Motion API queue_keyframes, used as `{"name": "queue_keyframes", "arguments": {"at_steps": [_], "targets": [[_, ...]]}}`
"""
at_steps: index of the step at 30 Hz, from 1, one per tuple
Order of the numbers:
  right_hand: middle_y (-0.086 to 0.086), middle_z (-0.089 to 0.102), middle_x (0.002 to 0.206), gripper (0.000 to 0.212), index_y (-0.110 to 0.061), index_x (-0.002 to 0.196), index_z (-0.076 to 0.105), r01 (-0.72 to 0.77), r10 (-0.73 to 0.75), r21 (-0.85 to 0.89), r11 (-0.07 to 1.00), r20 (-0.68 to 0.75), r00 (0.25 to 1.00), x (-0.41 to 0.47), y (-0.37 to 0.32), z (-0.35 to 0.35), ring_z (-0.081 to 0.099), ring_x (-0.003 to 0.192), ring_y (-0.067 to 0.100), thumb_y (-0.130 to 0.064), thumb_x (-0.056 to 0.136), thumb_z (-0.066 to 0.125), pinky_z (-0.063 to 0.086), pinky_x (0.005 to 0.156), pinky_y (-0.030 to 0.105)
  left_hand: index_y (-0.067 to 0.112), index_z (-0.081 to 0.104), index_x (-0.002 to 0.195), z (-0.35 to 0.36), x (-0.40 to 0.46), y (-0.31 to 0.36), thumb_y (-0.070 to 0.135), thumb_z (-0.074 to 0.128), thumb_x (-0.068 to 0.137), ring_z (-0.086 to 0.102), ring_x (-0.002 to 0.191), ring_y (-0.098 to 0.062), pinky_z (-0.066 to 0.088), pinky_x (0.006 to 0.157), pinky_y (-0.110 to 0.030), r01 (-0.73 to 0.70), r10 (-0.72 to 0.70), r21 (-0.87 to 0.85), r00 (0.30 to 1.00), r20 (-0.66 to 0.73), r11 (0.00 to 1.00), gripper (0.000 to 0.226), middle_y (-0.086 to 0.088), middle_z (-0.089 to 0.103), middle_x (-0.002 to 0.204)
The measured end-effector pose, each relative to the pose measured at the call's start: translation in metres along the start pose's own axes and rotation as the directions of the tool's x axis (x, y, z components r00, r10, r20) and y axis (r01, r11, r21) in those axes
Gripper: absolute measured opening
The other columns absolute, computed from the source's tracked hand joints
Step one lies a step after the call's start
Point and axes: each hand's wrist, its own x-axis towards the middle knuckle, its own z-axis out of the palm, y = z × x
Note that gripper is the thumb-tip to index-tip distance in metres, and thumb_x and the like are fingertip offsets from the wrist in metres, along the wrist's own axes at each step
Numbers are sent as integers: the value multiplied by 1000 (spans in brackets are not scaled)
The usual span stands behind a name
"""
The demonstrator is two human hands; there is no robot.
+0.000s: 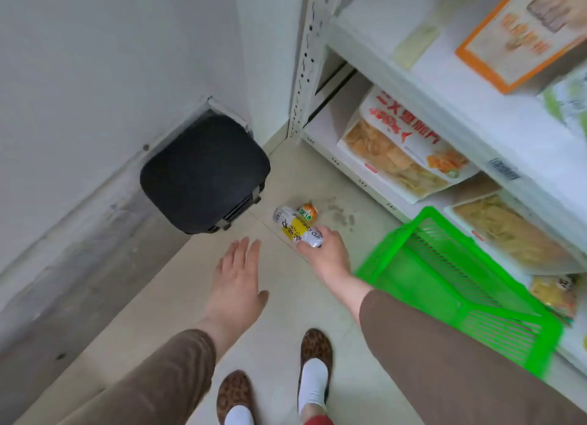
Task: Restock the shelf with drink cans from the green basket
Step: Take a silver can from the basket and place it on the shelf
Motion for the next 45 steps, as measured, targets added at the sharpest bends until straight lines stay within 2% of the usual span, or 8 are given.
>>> {"name": "queue_keyframes", "arguments": {"at_steps": [4, 6, 11, 15, 20, 27, 39, 45], "targets": [[1, 62, 116, 54, -26, 123, 60, 102, -95, 55, 993, -123, 988, -78, -59, -117, 62, 101, 19, -37, 76, 83, 49, 91, 35, 15, 7, 155, -103, -47, 58, 40, 66, 83, 6, 150, -26, 16, 120, -37, -107, 106, -2, 987, -121, 994, 96, -7, 9, 162], [-2, 63, 113, 52, -31, 116, 56, 150, -132, 75, 986, -202, 970, -120, -90, -173, 63, 97, 17, -34, 73, 85, 50, 85, 33, 14, 8, 155, -155, -70, 86, 40, 66, 82, 7, 150, -26, 13, 121, -37, -165, 167, 22, 971, -173, 986, 97, -8, 11, 162], [-10, 60, 104, 59, -35, 112, 46, 300, -240, 107, 948, -379, 894, -223, -162, -295, 56, 84, -15, -26, 70, 85, 37, 65, 4, 15, 10, 157, -270, -124, 163, 41, 62, 82, 8, 151, -27, 12, 122, -38, -300, 304, 59, 910, -284, 952, 94, -10, 12, 163], [-6, 61, 118, 70, -38, 119, 39, 432, -329, 103, 896, -501, 801, -290, -202, -366, 60, 102, 12, -29, 68, 87, 43, 83, 25, 17, 7, 157, -337, -161, 217, 41, 63, 77, 4, 151, -24, 9, 122, -36, -415, 437, 139, 833, -338, 899, 100, -8, 10, 164], [-7, 63, 107, 59, -29, 112, 50, 543, -380, 79, 836, -631, 677, -338, -228, -440, 60, 99, 17, -29, 67, 88, 48, 89, 37, 18, 5, 157, -393, -189, 269, 42, 60, 82, 1, 151, -22, 6, 122, -34, -493, 527, 192, 753, -394, 849, 95, -5, 7, 164], [-14, 64, 105, 54, -33, 113, 55, 579, -388, 37, 815, -707, 591, -343, -239, -542, 58, 103, 17, -41, 69, 85, 49, 91, 43, 18, 3, 157, -448, -178, 342, 52, 62, 83, 2, 151, -22, 9, 122, -35, -545, 611, 279, 668, -426, 790, 101, -4, 8, 163], [-6, 64, 108, 61, -28, 122, 50, 499, -380, -38, 866, -700, 605, -276, -258, -629, 58, 103, 21, -46, 74, 83, 51, 86, 41, 19, 3, 156, -472, -138, 424, 54, 61, 85, 1, 151, -23, 8, 123, -39, -525, 569, 224, 716, -405, 821, 99, -5, 8, 164], [-8, 58, 98, 57, -23, 113, 48, 463, -376, -75, 883, -704, 603, -243, -274, -635, 57, 98, 24, -43, 75, 84, 39, 69, 33, 20, 1, 157, -480, -123, 436, 47, 64, 86, 0, 151, -23, 6, 123, -38, -495, 550, 240, 735, -397, 835, 99, -4, 5, 165]]}}
